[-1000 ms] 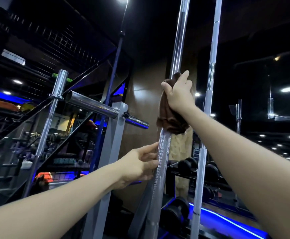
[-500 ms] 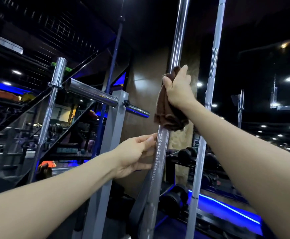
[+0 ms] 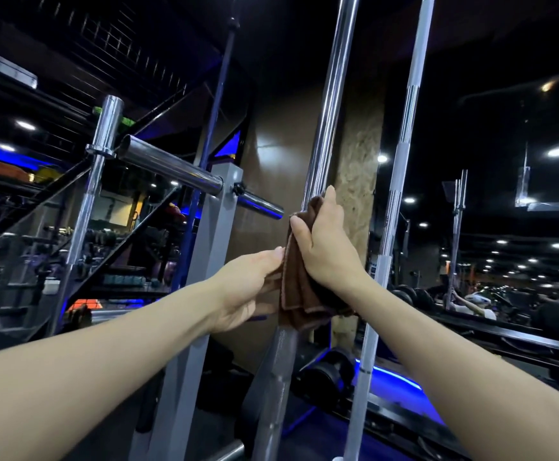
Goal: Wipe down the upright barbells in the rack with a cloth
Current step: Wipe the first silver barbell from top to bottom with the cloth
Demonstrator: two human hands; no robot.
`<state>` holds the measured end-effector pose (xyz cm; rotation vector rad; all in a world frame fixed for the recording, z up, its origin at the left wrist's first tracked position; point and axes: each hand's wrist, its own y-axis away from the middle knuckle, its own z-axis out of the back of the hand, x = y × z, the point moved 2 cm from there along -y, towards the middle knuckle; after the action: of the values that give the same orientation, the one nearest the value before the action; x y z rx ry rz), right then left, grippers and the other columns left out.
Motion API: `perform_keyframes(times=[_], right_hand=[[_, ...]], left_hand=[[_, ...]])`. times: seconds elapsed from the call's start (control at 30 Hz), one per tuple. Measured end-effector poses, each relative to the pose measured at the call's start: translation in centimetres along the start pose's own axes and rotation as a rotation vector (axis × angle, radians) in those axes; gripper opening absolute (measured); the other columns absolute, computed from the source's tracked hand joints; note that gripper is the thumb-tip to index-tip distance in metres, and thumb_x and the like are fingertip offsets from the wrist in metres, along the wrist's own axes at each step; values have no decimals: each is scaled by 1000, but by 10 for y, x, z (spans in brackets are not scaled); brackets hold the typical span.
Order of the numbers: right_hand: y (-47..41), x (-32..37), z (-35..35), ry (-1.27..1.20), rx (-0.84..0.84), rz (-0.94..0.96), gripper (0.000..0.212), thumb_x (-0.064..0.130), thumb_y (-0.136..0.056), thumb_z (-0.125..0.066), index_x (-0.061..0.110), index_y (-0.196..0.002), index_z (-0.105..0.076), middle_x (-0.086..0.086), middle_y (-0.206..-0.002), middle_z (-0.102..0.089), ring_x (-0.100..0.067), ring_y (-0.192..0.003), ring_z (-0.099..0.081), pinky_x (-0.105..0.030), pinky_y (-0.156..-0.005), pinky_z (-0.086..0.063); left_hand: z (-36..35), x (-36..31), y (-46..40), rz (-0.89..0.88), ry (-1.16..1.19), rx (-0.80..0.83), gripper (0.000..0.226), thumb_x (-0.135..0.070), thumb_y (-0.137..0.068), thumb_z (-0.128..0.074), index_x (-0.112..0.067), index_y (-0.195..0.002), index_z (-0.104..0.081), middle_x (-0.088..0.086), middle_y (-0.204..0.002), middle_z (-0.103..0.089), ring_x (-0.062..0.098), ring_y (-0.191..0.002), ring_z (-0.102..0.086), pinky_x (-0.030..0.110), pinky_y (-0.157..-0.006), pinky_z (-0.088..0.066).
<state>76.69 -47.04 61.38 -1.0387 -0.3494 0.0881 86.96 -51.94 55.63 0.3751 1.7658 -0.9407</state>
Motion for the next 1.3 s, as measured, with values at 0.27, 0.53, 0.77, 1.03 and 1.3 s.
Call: perform_keyframes(times=[0.27, 0.53, 0.77, 1.03, 1.3], right_hand=[[-63, 18, 35, -30, -118, -43, 71, 31, -102, -37, -1, -149, 5, -24, -150, -18, -34, -137, -26, -34, -106, -24], [-9, 10, 11, 54, -41, -34, 74, 30, -101, -40, 0, -149, 8, -23, -146, -21, -42, -126, -39, -39, -100, -32], [-98, 34, 46, 64, -150, -87, 71, 32, -103, -35, -1, -149, 9, -25, -151, -13, -41, -128, -38, -39, -103, -30], [-22, 9, 12, 152, -102, 75, 73, 27, -101, -39, -1, -149, 9, -24, -142, -22, -46, -118, -43, -42, -97, -34], [-94, 33, 41, 214, -247, -32, 74, 31, -101, -37, 3, -149, 11, -22, -148, -16, -42, -121, -40, -44, -98, -35]], left_hand=[[-5, -5, 3, 17, -81, -67, 34, -36, -101, -36, -21, -114, -63, -5, -112, -67, 13, -106, -60, 52, -104, -40], [-10, -13, 9, 97, -66, -74, 42, -48, -99, -35, -20, -97, -66, 2, -103, -71, 23, -102, -64, 51, -101, -43], [-11, -14, 8, 65, -73, -81, 38, -41, -102, -30, -23, -112, -62, -9, -112, -68, 9, -103, -61, 46, -102, -41], [-10, -15, 9, 91, -85, -83, 48, -50, -100, -27, -21, -101, -64, -4, -96, -71, 16, -95, -64, 48, -100, -41], [-10, -14, 7, 93, -122, -112, 48, -49, -100, -27, -22, -118, -61, -6, -119, -64, 11, -105, -58, 48, -102, -40]])
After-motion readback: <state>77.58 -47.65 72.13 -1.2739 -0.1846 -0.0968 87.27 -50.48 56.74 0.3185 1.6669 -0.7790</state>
